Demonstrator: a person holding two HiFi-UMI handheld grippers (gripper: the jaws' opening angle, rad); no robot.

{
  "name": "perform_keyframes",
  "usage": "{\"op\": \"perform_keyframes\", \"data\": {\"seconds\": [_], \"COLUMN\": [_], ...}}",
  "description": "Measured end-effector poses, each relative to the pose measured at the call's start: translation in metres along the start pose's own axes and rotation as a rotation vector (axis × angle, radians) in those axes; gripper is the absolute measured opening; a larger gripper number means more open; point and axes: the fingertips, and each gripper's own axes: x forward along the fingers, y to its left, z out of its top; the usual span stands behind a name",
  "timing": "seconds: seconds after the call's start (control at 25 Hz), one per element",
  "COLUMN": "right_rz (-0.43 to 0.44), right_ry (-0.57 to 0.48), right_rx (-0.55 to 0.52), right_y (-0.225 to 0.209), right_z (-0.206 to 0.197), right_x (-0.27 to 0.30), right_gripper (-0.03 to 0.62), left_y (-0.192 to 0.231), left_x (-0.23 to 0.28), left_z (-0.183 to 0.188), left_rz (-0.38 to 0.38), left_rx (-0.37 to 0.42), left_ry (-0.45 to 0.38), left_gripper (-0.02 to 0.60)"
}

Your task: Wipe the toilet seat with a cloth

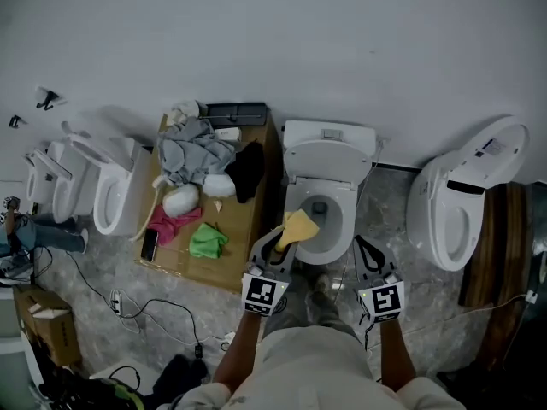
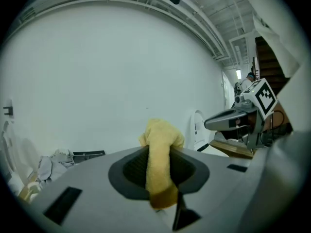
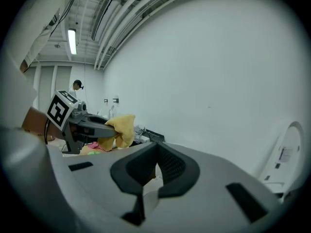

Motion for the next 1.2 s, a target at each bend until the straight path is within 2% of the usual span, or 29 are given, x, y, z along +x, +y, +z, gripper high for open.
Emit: {"op": "perform_keyframes", "data": {"seconds": [0.36,0.56,0.72,1.2], "right_rz": [-0.080,-0.071,-0.097,-0.113], "right_ry": [0.116,0.124,0.150,0.216], "right_rx": [0.016,0.007,0.040,0.094], "right_y": [-0.001,0.001,-0.002,-0.012], "right_z": [-0.061,-0.073,-0.100,-0.197], "right_x": [0.077,0.115,0.133,0.188], "right_gripper": [0.008,0.008,0.008,0.008], "left_y": [0.056,0.078,0.088,0.104], "left_x": [0.060,0.088,0.106,0.160], "left_z": [-0.073,-0.108,-0.132,-0.237], "left_rz": [-0.054,-0.078,-0.099,-0.060], "left_rx": [-0.051,-0.058,-0.058,-0.106], "left_ry": [0.061,0.083,0.097,0.178], "left_gripper": [0.100,0.100,0.100,0.099]}}
